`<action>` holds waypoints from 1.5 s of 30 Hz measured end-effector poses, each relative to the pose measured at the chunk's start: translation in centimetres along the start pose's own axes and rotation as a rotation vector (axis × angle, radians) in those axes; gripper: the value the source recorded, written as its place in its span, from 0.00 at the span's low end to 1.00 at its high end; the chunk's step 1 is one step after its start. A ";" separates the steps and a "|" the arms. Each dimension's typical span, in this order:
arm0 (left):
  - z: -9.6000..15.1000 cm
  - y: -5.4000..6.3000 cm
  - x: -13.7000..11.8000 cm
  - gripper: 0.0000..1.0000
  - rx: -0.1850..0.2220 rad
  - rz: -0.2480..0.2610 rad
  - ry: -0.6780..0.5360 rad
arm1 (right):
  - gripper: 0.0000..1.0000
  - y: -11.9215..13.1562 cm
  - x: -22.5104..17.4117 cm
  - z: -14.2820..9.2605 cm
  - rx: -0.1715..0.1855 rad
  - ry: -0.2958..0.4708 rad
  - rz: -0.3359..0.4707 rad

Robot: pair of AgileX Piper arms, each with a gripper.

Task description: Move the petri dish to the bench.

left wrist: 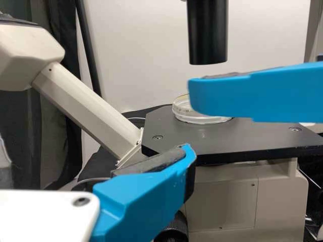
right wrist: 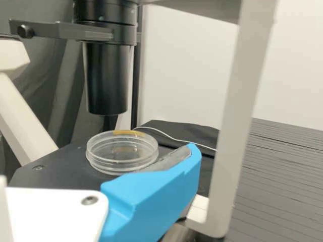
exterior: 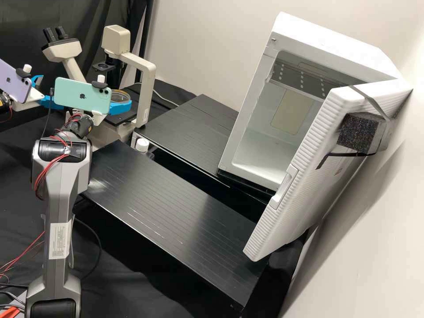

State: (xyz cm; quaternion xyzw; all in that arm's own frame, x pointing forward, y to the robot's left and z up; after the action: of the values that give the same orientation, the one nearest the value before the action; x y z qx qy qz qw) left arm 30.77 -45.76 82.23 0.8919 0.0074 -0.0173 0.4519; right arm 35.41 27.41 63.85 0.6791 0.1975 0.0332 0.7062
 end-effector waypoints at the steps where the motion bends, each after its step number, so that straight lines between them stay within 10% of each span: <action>1: 0.0 0.0 0.0 1.00 0.000 0.000 0.000 | 1.00 -0.1 0.2 0.0 -0.002 -0.003 0.000; 45: 0.0 0.0 0.0 1.00 0.000 0.000 0.000 | 1.00 -4.0 5.9 0.2 -0.094 -0.167 -0.055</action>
State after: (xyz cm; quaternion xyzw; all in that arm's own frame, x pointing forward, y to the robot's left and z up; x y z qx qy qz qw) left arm 30.77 -45.76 82.23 0.8919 0.0074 -0.0173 0.4519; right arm 39.99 28.81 58.58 0.6400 0.1545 -0.0337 0.7520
